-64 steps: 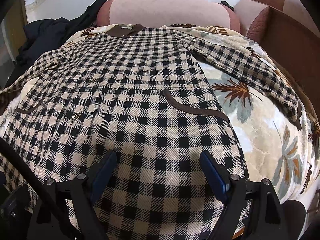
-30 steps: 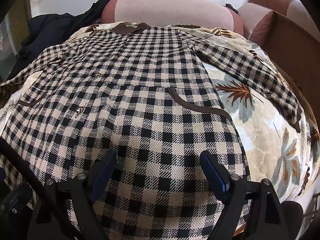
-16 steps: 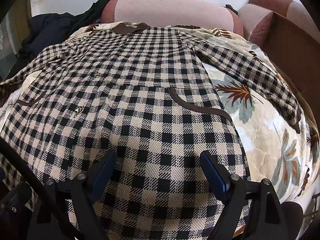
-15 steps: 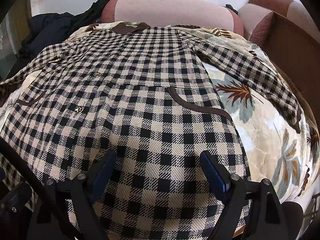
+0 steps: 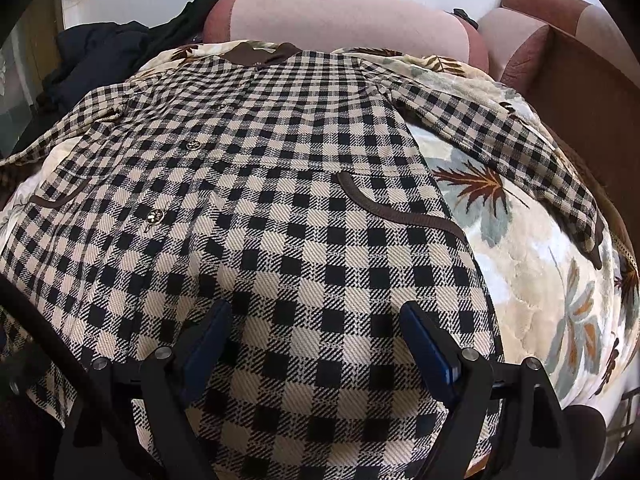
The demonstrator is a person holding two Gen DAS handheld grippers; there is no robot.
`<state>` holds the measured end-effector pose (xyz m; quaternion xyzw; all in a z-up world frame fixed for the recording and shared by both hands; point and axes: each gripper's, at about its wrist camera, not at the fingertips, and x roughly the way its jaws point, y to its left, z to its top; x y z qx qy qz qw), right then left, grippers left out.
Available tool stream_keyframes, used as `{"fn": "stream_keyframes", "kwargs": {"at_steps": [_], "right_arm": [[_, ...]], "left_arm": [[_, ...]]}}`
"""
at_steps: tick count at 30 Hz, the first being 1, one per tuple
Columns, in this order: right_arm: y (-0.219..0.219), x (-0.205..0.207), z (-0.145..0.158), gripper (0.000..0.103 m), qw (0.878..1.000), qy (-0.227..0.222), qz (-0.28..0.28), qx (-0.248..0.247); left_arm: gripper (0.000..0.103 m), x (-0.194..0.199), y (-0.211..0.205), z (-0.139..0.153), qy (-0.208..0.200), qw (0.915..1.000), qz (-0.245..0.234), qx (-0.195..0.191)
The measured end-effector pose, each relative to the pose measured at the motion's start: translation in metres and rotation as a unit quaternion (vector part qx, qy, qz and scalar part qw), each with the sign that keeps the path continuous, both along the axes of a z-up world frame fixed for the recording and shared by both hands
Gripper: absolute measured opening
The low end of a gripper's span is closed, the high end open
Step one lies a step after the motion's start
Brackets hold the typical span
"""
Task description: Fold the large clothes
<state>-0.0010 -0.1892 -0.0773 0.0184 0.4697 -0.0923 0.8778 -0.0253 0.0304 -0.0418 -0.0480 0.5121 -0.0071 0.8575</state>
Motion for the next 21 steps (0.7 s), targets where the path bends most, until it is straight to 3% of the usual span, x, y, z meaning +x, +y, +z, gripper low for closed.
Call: {"fn": "stream_keyframes", "kwargs": {"at_steps": [6,12,15,17,21], "right_arm": [[0.004,0.0,0.004,0.089,1.0,-0.007,0.005,-0.01],[0.012,0.003,0.009,0.089,0.999,-0.018,0.016,-0.033],[0.015,0.007,0.01,0.089,0.999,-0.019,0.021,-0.042],[0.017,0.008,0.009,0.089,0.999,-0.017,0.023,-0.045],[0.021,0.012,0.005,0.089,0.998,-0.01,0.027,-0.052]], "left_arm": [[0.102,0.016,0.037,0.005,-0.02,0.9988,0.042,0.012],[0.102,0.044,0.112,0.013,-0.041,0.9924,0.11,-0.038],[0.102,0.067,0.163,0.016,-0.049,0.9819,0.16,-0.089],[0.102,0.085,0.202,0.017,-0.061,0.9691,0.204,-0.124],[0.102,0.114,0.248,0.021,-0.079,0.9552,0.234,-0.162]]}}
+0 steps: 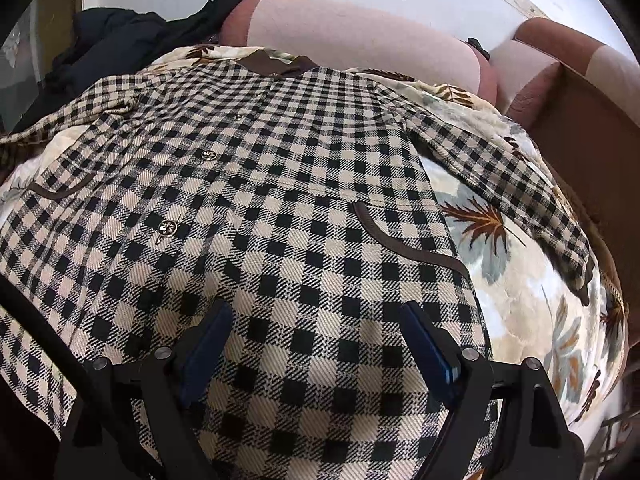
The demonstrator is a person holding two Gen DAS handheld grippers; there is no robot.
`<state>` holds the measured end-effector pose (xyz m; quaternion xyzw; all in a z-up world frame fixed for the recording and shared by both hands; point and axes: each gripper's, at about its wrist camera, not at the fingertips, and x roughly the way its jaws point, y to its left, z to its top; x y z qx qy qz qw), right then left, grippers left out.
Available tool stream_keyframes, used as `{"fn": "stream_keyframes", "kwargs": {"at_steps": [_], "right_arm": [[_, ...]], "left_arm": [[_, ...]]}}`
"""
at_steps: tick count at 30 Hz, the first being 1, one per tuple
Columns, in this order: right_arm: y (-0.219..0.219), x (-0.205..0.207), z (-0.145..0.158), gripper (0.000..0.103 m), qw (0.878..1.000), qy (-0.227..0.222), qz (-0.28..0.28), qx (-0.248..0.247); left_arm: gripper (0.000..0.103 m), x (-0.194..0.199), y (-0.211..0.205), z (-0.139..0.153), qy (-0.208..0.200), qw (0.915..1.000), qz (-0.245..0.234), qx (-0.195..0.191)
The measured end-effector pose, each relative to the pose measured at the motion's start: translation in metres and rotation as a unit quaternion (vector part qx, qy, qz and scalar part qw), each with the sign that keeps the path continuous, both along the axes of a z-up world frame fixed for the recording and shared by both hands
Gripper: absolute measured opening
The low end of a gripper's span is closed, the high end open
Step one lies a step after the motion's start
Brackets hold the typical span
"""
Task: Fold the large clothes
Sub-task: 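Grasp the brown cuff of the sleeve nearest the left tool, then carry the held sleeve across the shirt body with the left tool and release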
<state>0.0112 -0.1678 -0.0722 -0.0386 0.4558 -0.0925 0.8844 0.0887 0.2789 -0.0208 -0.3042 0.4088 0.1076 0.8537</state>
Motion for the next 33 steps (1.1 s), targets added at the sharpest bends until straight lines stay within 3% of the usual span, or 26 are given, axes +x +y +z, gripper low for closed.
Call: {"fn": "stream_keyframes", "kwargs": {"at_steps": [8,14,16,17,19,21,22,24,29,33], "right_arm": [[0.002,0.005,-0.006,0.089,1.0,0.009,0.003,-0.009],[0.003,0.007,-0.005,0.089,1.0,0.009,0.01,-0.018],[0.006,0.009,-0.003,0.089,1.0,0.007,0.016,-0.023],[0.007,0.01,-0.003,0.089,0.999,0.007,0.019,-0.025],[0.011,0.013,-0.003,0.089,0.999,0.009,0.028,-0.03],[0.015,0.015,-0.003,0.089,0.999,0.011,0.036,-0.035],[0.017,0.015,-0.003,0.089,0.999,0.012,0.038,-0.036],[0.021,0.018,-0.005,0.089,0.998,0.015,0.038,-0.037],[0.024,0.025,-0.006,0.089,0.999,0.02,0.032,-0.03],[0.021,0.029,-0.008,0.089,0.999,0.021,0.026,-0.018]], "left_arm": [[0.102,0.048,0.062,-0.021,-0.016,0.9935,0.042,-0.105],[0.102,0.066,0.084,-0.033,-0.004,0.9907,0.079,-0.11],[0.096,0.071,0.092,-0.031,-0.011,0.9894,0.096,-0.109],[0.087,0.073,0.096,-0.029,-0.013,0.9891,0.099,-0.108],[0.065,0.082,0.103,-0.025,-0.008,0.99,0.092,-0.107],[0.023,0.094,0.11,-0.021,0.003,0.9915,0.075,-0.106],[0.017,0.097,0.113,-0.019,0.007,0.9916,0.072,-0.107],[0.015,0.102,0.12,-0.013,0.008,0.9914,0.079,-0.104],[0.014,0.111,0.134,0.006,0.006,0.9936,0.1,-0.052],[0.014,0.118,0.113,0.024,-0.007,0.9966,0.082,-0.005]]}}
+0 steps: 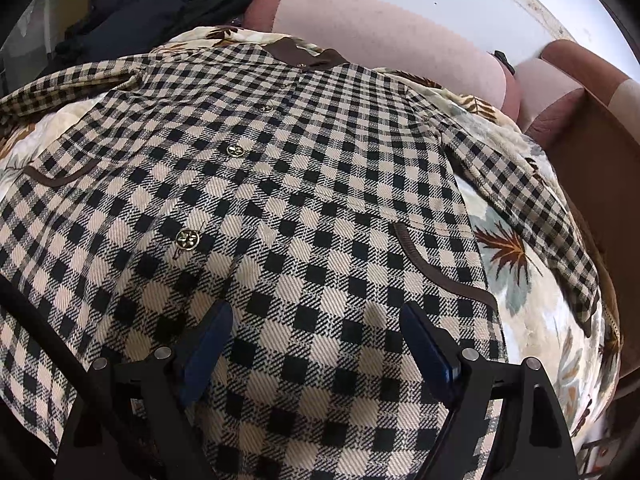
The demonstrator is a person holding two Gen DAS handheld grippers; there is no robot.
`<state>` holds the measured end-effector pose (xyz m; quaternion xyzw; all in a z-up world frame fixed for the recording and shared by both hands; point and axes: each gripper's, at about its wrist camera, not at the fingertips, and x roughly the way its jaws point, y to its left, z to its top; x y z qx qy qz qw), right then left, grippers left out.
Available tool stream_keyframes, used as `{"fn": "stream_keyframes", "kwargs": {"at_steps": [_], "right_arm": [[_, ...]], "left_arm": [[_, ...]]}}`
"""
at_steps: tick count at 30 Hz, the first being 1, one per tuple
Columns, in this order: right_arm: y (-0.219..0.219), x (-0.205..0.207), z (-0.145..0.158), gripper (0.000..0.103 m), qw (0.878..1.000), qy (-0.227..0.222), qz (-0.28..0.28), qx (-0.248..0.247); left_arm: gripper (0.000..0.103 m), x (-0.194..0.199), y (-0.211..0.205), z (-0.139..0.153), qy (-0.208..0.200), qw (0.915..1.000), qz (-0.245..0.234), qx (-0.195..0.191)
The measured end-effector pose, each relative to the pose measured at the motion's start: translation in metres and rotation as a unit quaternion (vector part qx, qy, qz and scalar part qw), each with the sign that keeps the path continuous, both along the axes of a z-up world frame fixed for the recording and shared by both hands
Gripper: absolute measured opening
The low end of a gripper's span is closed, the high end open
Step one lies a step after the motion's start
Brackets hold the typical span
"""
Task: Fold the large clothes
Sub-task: 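Carry the held sleeve across the shirt body with the left tool and release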
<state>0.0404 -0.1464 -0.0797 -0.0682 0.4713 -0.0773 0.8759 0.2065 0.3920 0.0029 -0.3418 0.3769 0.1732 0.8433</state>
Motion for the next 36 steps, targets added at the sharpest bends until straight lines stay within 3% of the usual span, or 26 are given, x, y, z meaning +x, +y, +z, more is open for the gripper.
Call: {"fn": "stream_keyframes", "kwargs": {"at_steps": [6,11,15,18,25,26,29,34,36], "right_arm": [[-0.012,-0.004,0.011,0.089,0.999,-0.019,0.001,0.034],[-0.034,-0.011,0.022,0.089,0.998,-0.037,-0.018,0.056],[-0.066,-0.02,0.025,0.089,0.995,-0.045,-0.05,0.077],[-0.093,-0.029,0.025,0.089,0.991,-0.049,-0.077,0.095],[-0.135,-0.043,0.015,0.089,0.985,-0.045,-0.12,0.115],[-0.14,-0.045,0.013,0.089,0.984,-0.044,-0.126,0.119],[-0.151,-0.048,0.01,0.089,0.981,-0.044,-0.138,0.128],[-0.159,-0.046,0.014,0.089,0.98,-0.049,-0.146,0.129],[-0.159,-0.04,0.02,0.089,0.98,-0.054,-0.14,0.13]], "left_arm": [[0.013,0.024,-0.077,0.023,-0.026,0.9964,-0.076,0.029],[0.013,0.05,-0.189,0.033,-0.037,0.9825,-0.173,0.057],[0.013,0.062,-0.29,0.027,-0.039,0.9626,-0.26,0.066],[0.012,0.065,-0.373,0.013,-0.029,0.9415,-0.327,0.076],[0.012,0.057,-0.505,-0.02,-0.004,0.9031,-0.416,0.105],[0.017,0.056,-0.519,-0.025,0.002,0.8981,-0.425,0.114],[0.044,0.056,-0.532,-0.035,0.017,0.8906,-0.444,0.096],[0.056,0.023,-0.507,-0.018,0.001,0.879,-0.473,0.058],[0.068,0.005,-0.483,-0.009,-0.012,0.8779,-0.474,0.068]]}}
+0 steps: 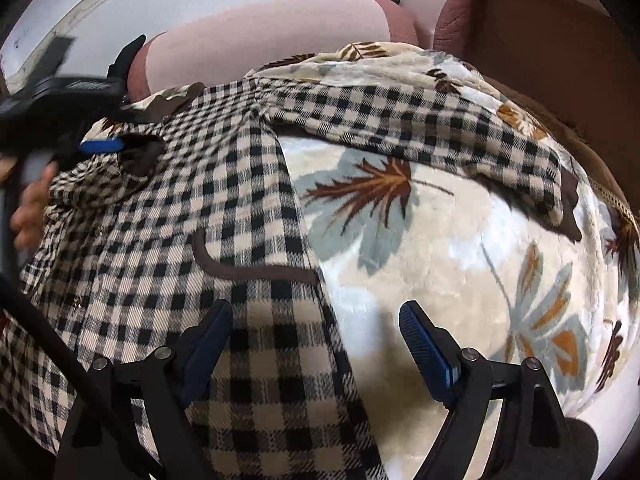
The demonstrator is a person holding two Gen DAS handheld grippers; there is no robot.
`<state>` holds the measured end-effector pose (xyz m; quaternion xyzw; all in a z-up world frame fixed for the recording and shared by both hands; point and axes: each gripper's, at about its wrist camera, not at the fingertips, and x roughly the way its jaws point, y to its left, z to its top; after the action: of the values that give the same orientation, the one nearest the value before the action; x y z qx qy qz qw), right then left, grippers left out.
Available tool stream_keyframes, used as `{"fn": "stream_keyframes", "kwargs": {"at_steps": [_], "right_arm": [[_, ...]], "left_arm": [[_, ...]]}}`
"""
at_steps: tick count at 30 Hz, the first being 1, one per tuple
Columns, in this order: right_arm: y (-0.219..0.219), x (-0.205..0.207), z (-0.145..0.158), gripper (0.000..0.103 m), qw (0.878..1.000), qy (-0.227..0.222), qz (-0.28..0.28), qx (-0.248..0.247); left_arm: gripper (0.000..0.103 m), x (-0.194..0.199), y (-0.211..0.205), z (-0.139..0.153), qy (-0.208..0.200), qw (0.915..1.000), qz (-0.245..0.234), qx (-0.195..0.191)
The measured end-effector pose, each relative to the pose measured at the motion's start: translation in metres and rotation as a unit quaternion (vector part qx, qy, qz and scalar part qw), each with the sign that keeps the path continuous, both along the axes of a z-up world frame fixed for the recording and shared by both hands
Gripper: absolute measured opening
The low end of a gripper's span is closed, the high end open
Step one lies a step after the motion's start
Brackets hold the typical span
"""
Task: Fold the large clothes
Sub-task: 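Carry the held sleeve across the shirt body with the left tool and release, then reach the right tool to the other sleeve's brown cuff and grasp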
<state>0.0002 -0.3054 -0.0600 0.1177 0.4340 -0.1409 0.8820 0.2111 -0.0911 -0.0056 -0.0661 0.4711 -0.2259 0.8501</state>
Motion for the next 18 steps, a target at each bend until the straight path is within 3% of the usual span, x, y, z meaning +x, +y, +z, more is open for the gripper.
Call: {"fn": "stream_keyframes", "kwargs": {"at_steps": [5,9,14,18], "right_arm": [[0.009,0.042,0.02,0.089,0.998,-0.019,0.046,0.024],[0.026,0.099,0.026,0.089,0.994,-0.026,0.088,0.05],[0.054,0.166,0.032,0.089,0.989,-0.022,0.134,0.06],[0.069,0.21,0.025,0.089,0.986,-0.005,0.162,0.04]], "left_arm": [[0.073,-0.034,0.074,0.009,-0.041,0.9968,0.052,0.044],[0.073,-0.034,0.131,-0.004,-0.056,0.9871,0.12,0.09],[0.073,-0.025,0.189,-0.021,-0.029,0.9831,0.175,0.046],[0.073,-0.021,0.205,-0.02,-0.022,0.9841,0.176,0.014]]}}
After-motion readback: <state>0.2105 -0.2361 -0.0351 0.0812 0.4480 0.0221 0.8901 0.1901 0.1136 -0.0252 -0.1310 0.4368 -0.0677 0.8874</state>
